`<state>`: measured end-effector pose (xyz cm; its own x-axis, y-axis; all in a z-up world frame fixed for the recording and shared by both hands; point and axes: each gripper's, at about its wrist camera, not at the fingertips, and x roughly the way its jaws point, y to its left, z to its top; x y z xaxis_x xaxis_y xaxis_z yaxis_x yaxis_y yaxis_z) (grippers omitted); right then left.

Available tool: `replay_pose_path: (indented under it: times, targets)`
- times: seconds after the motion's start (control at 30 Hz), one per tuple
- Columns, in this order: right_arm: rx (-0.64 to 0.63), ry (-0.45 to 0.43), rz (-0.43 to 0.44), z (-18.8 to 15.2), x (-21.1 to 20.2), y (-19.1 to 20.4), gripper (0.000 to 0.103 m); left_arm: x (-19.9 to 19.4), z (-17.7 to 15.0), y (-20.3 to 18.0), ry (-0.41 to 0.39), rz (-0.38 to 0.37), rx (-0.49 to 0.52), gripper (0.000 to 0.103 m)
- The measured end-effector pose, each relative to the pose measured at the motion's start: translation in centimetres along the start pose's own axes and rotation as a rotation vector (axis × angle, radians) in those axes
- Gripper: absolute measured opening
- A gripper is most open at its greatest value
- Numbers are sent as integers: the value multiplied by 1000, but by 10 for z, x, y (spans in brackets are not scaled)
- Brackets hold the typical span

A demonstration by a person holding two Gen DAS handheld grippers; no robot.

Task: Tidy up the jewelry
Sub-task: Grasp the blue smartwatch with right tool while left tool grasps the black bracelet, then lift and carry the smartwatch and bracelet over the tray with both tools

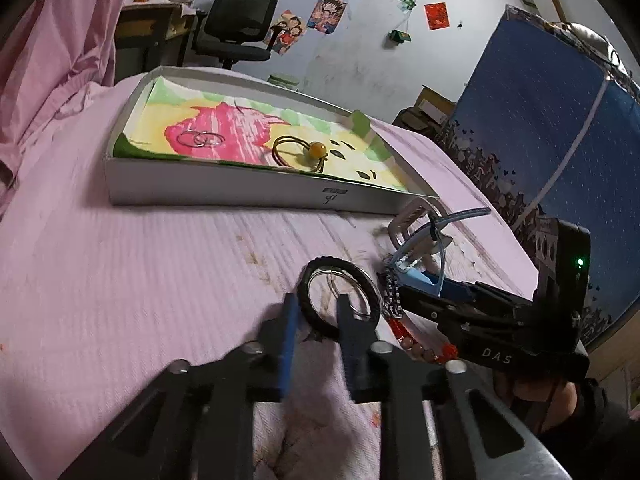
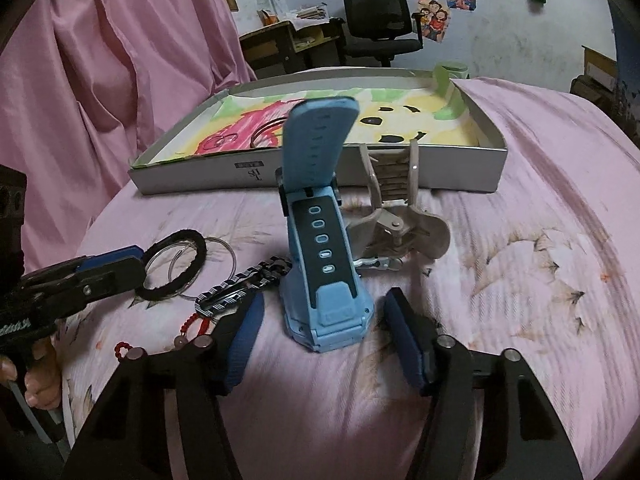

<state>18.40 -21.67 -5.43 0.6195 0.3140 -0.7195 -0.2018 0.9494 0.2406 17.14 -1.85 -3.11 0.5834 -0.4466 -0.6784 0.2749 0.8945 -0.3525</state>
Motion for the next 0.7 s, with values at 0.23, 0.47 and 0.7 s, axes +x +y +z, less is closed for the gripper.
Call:
replay_pose_path:
  times: [0.23, 0.47, 0.7]
  targets:
    - [12, -9, 9, -2, -1, -1, 41, -4, -2, 2, -17, -1, -8, 6]
    - [-2, -31, 24, -8, -10, 0, 41, -17, -9, -5, -66, 13, 34, 6]
    - [-13, -67, 27, -14, -24, 4, 40, -28, -19, -13, -119, 44, 77, 6]
